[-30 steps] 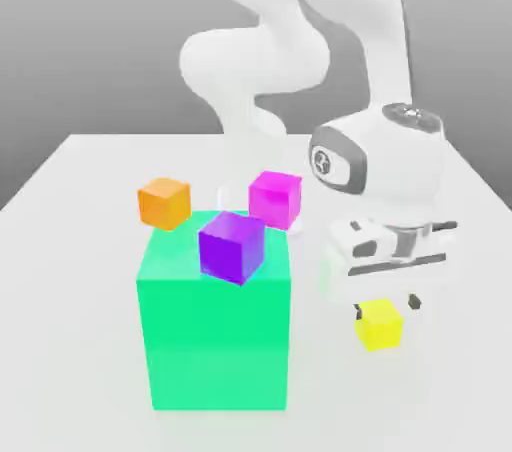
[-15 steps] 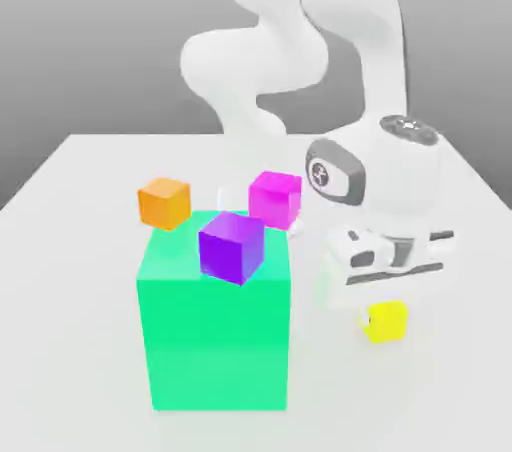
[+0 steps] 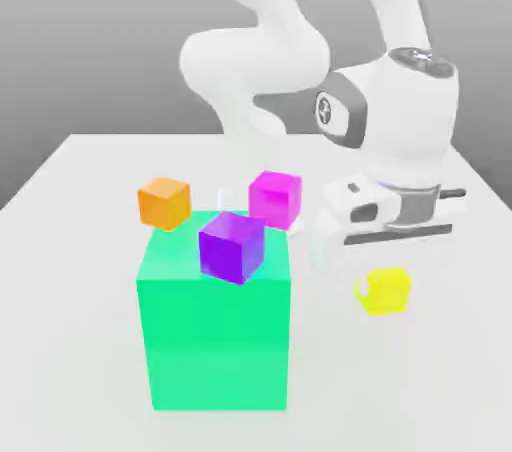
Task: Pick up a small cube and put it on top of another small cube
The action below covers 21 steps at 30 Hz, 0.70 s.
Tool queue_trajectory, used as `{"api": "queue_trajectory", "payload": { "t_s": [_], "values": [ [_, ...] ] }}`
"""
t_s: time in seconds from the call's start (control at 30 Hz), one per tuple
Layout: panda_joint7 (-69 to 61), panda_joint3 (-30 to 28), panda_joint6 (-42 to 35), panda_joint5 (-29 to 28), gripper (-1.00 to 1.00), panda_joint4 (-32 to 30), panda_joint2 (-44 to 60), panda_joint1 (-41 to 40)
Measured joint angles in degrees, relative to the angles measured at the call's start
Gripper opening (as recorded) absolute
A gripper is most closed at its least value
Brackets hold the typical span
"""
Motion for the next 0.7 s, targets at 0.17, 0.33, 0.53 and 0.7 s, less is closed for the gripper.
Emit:
{"api": "queue_trajectory", "payload": {
  "t_s": [0.17,0.33,0.53,0.7],
  "values": [
    [-2.6,-4.0,-12.5,0.0,-1.00,6.7,-5.9,-3.7],
    [-3.2,-9.0,-24.9,1.4,-1.00,12.3,-12.8,-8.2],
    [-1.4,-12.4,-25.5,3.3,-1.00,10.4,-15.0,-11.9],
    [-1.4,-12.3,-21.9,3.4,1.00,8.2,-13.6,-12.1]
  ]
}}
